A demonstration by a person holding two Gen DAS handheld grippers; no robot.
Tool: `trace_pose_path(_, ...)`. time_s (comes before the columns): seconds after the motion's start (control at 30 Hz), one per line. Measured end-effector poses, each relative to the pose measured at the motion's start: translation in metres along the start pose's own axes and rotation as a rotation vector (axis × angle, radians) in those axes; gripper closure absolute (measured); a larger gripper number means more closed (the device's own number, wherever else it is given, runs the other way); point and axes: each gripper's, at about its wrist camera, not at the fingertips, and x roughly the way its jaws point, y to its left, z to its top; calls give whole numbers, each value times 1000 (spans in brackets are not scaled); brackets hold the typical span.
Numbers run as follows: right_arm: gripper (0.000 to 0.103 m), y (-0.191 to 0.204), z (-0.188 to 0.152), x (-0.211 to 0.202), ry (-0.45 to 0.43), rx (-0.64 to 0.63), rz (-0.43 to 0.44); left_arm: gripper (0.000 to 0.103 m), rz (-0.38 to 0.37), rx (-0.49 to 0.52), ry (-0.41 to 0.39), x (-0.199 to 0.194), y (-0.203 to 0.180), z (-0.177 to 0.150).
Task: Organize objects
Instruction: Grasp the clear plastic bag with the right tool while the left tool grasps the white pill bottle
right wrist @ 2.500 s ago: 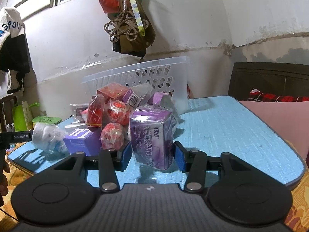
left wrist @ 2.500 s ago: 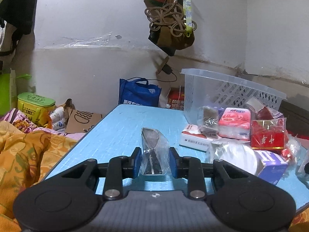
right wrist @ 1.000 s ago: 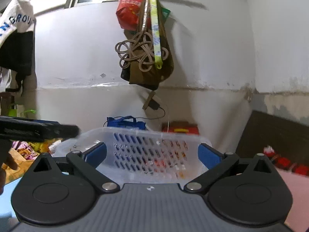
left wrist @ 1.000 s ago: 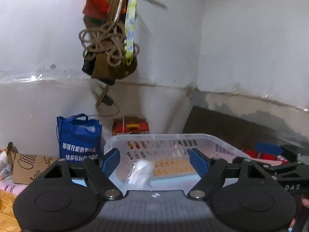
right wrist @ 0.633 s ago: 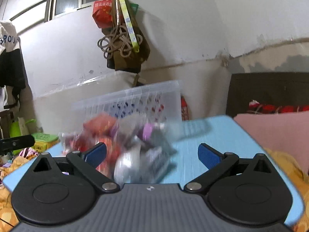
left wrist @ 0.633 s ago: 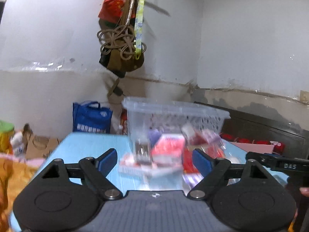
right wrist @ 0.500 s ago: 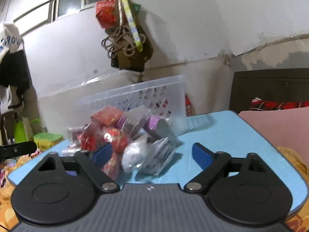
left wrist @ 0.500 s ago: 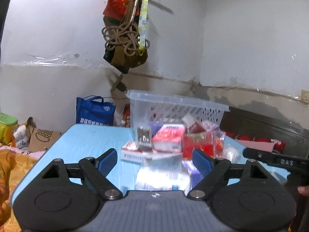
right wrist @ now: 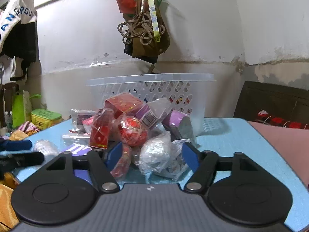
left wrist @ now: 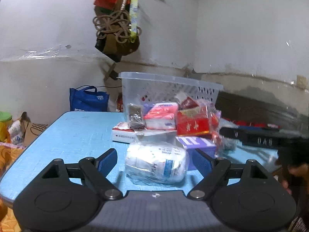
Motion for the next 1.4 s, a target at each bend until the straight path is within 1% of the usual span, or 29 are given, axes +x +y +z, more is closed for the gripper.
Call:
trace_pose_path(0.1, 49, -5, 1, 1, 12, 48, 33, 15, 1, 7, 10, 4, -2, -3)
trace_pose_path(0.17, 55, -7, 2, 0, 17, 67, 43, 15, 6, 5, 11, 5, -1, -4)
trace_pose_path(0.2, 56, -8, 2, -1, 17, 71, 41, 15, 9, 5, 8, 5, -1, -4)
trace_pose_path(0.27, 56, -10, 3, -2, 19, 74, 34, 15, 20, 5, 6, 5, 1, -4)
trace_pose_path(0.4, 56, -15, 3, -3, 33, 86, 24, 15, 13, -10, 6, 4, 3, -4)
trace_pose_path(0.5, 56, -13, -2, -4, 66, 72, 39, 15, 19, 8, 4, 4, 0, -4)
trace_pose_path(0.67, 54, -13, -10, -13, 65, 85, 57, 15, 22, 56, 8, 10, -8, -6)
trace_pose_path(0.87, 53, -14, -14, -20, 41, 87, 81, 15, 28, 70, -10, 16, -12, -10)
trace_pose_path(0.93, 50, -14, -15, -22, 36, 88, 87, 15, 29, 68, -9, 18, -11, -11)
trace_pose_path(0.97, 42, -14, -16, -23, 33, 94, 91, 15, 32, 66, -8, 19, -12, -11)
trace_pose_path(1.0, 38, -15, -17, -24, 30, 98, 95, 15, 33, 65, -7, 19, -12, -11)
trace_pose_path(1.23, 37, -11, -21, -34, -8, 92, 125, 15, 47, 52, 2, 22, -8, -14)
trace_pose_path(1.33, 37, -5, -24, -28, 25, 57, 129, 15, 46, 46, 2, 23, -8, -15)
trace_pose_path(1.4, 38, -5, -25, -24, 33, 71, 144, 15, 46, 49, -4, 24, -9, -15)
